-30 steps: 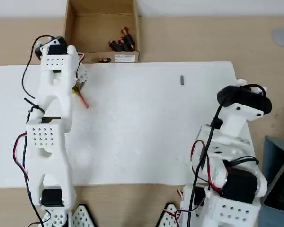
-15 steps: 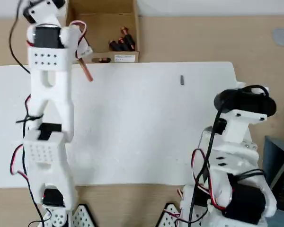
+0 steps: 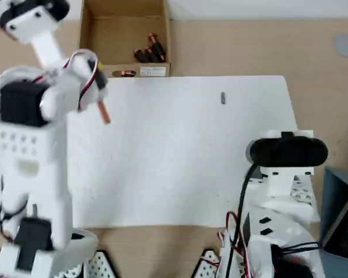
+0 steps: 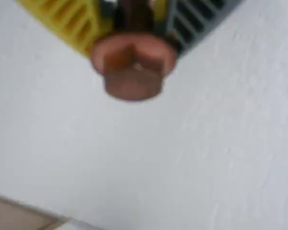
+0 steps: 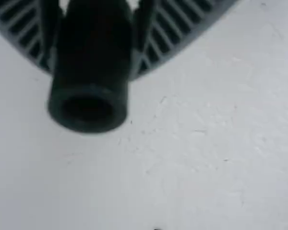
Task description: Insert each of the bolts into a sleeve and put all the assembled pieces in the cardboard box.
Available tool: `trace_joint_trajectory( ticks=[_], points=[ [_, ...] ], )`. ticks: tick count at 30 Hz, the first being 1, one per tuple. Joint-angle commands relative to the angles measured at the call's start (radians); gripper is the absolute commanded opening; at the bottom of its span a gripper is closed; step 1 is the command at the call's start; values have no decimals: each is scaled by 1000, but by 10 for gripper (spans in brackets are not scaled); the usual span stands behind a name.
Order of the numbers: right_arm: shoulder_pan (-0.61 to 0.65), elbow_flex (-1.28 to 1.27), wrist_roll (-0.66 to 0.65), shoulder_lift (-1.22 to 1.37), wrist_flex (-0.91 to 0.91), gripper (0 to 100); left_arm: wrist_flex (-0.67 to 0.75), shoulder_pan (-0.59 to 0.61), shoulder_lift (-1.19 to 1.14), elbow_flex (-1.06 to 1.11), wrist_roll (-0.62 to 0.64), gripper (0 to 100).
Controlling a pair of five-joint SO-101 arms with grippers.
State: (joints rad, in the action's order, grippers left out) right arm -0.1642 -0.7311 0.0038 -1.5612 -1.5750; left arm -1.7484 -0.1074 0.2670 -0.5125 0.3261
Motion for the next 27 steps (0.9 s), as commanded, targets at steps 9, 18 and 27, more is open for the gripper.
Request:
trace_joint_trajectory(
  ticks=[9,18,27],
  points=[
    [163,-308,-2,-197,244,9,146,-3,460,549,-9,1],
    [318,-469,-2,-331,299,9,448,-11,915,1069,-8,1],
    [584,-536,-5,-361,370,9,655,-11,1251,1359,-8,1]
  ],
)
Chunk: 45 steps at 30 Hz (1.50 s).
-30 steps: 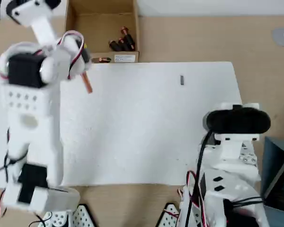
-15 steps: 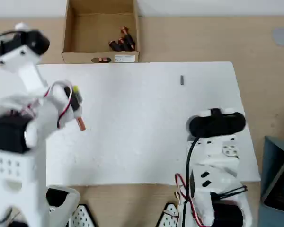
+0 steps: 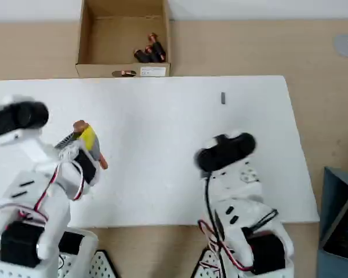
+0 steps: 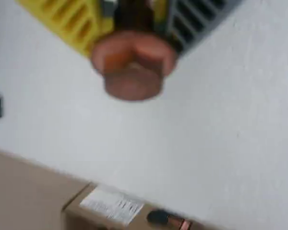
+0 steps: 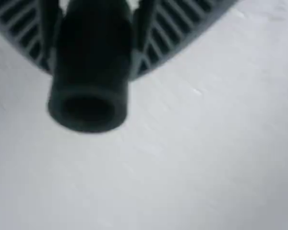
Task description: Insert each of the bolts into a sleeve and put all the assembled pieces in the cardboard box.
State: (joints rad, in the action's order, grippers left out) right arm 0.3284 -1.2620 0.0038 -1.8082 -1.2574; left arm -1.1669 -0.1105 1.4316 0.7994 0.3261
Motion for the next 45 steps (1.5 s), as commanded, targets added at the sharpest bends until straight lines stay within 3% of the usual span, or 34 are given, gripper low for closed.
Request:
trace_joint_trajectory(
  ticks=[1,7,13,27,31,45],
  points=[
    [134,-16,-5,-114,64,9,95,-9,117,75,-8,1],
    [352,-71,-6,-117,141,9,166,-118,303,227,-5,1],
    [470,-110,-6,-119,152,9,198,-247,394,278,28,1],
    [542,-124,-25,-119,273,9,281,-253,392,269,207,1],
    [568,-124,-86,-119,315,9,279,-255,392,278,207,1],
    [568,-105,-98,-119,344,9,278,-276,392,364,207,1]
  ],
)
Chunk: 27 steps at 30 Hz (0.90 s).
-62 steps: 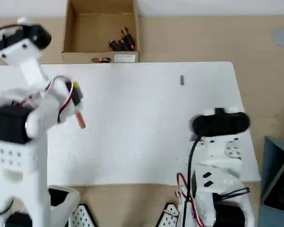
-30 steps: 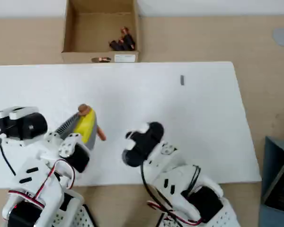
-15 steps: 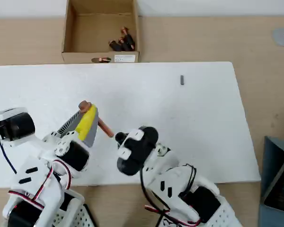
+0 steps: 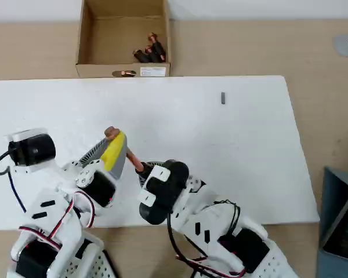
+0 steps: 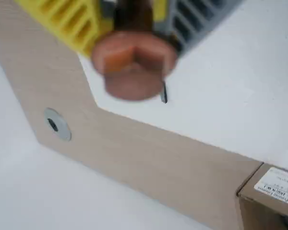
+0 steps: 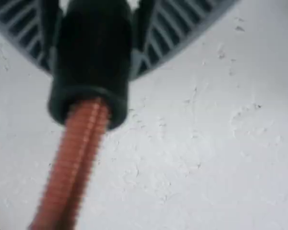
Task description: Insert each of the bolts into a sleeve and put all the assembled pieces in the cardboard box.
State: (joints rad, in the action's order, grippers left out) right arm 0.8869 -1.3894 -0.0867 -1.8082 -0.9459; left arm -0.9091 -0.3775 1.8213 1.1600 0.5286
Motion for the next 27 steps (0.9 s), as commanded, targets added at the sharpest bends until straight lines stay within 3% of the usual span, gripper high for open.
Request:
trace_joint_trajectory(
  ticks=[1,11,17,27],
  points=[
    [10,22,-8,-119,32,9,20,-9,2,5,5,1],
    [7,19,-8,-119,28,9,-54,-166,2,-46,-41,1],
    [7,16,-8,-119,28,9,-132,-173,2,-49,-117,1],
    [7,16,-8,-119,28,9,-126,-164,2,-48,-308,1]
  ],
)
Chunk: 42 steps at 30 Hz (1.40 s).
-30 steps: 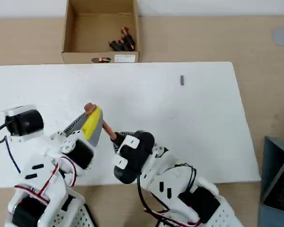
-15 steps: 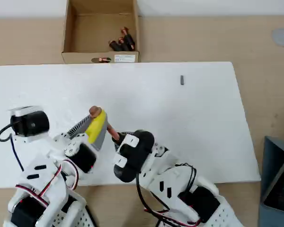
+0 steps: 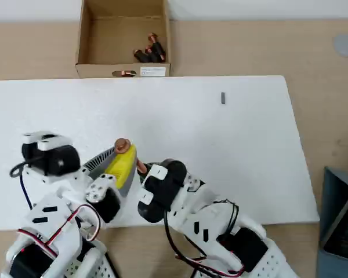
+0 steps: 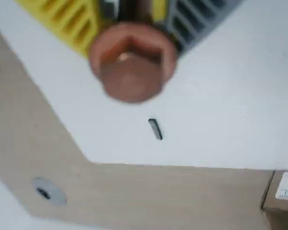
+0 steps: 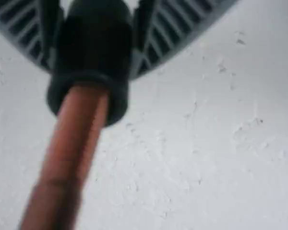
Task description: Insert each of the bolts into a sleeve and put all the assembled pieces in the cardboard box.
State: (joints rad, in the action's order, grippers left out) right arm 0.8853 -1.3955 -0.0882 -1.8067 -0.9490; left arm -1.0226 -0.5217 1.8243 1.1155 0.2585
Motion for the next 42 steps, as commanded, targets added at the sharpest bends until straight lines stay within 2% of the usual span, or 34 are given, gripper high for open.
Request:
trace_joint_trajectory(
  ticks=[1,11,14,19,24,42],
  points=[
    [8,22,-6,-120,31,9,-12,-20,-1,-3,-48,1],
    [8,22,-6,-120,32,9,12,-17,-1,6,-52,1],
    [8,22,-6,-120,34,9,75,-14,-1,31,-28,1],
    [7,24,-6,-120,34,9,183,83,-1,92,25,1],
    [5,24,-3,-120,35,9,189,83,-1,94,41,1],
    [-42,19,-2,-120,37,9,184,83,-1,55,249,1]
  ],
)
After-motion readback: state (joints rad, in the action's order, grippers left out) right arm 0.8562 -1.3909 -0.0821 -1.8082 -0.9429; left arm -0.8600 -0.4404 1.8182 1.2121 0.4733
